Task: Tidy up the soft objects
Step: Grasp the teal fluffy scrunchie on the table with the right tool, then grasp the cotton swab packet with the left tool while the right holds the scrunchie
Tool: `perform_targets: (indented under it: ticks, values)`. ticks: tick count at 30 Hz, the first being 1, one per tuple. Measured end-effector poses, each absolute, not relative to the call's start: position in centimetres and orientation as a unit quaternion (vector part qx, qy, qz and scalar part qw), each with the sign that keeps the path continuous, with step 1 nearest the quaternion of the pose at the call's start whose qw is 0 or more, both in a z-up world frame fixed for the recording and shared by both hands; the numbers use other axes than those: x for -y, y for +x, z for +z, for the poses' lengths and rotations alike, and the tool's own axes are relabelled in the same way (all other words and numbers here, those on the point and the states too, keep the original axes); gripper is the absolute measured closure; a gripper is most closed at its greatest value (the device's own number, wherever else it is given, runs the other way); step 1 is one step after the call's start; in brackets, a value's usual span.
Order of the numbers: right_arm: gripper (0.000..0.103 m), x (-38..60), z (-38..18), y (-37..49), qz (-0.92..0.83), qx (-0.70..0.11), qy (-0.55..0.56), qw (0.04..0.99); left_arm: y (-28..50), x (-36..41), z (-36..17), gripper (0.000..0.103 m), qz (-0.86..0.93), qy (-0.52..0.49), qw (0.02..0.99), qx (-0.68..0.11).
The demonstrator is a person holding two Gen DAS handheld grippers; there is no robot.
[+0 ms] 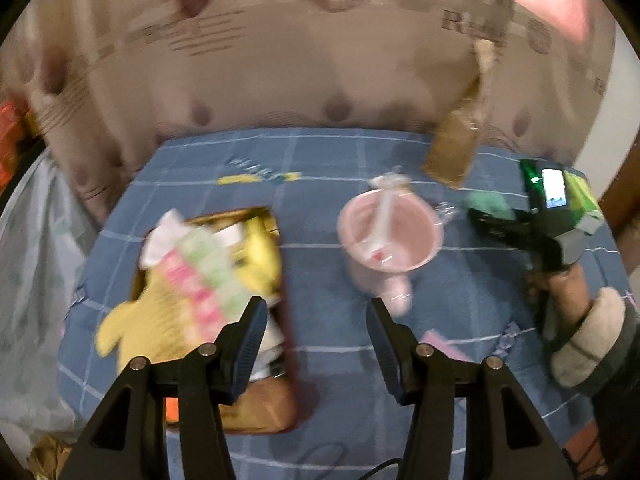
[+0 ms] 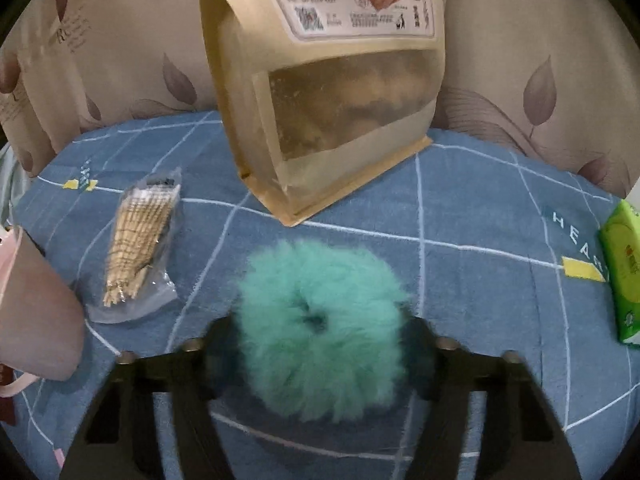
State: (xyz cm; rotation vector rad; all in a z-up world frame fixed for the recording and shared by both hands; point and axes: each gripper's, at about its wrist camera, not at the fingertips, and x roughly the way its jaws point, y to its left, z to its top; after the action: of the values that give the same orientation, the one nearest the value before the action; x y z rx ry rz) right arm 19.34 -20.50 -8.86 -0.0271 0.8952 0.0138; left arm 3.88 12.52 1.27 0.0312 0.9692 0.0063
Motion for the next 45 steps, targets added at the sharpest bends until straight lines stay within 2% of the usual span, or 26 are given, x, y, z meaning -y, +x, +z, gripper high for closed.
perform_targets:
  ticks: [1,3,16,21,24,32,45]
  values:
    - [0.07,20.6,-8.7,19.2,0.011,-0.431,-0.012,0.902,4.6,-11.3,1.4,0.05,-0.009,0.016,0.885,-0.466]
    - [0.073,20.8,-8.4,18.8,0.014,-0.428,-0.012,0.903,6.0,-9.2,1.4,0.05,-0.028,0.015,0.883,-0.469]
    - [0.074,28.3,-8.1,11.5,-0.024,-0.423,0.028,0.905,17.3,0.1,0.5,0.048,-0.09,-0.041,0.843,-0.529]
    - [0.073,30.0,-8.1,10.5,-0.025,-0.421,0.047,0.905,22.6,0.3,-2.1,0.048,-0.053,-0.078,0.809,-0.58]
    - [0.068,29.6,-8.2,10.6,-0.026,-0.422,0.038,0.905,25.4,-0.4,-4.4,0.048,-0.021,-0.104,0.784,-0.611]
    - [0.065,30.0,-8.1,10.3,-0.016,-0.422,0.043,0.906,29.2,-1.6,-7.6,0.048,0.058,-0.081,0.765,-0.636]
    - [0.065,30.3,-8.2,10.4,-0.008,-0.419,0.06,0.906,31.0,-1.3,-11.8,0.048,0.1,-0.068,0.745,-0.656]
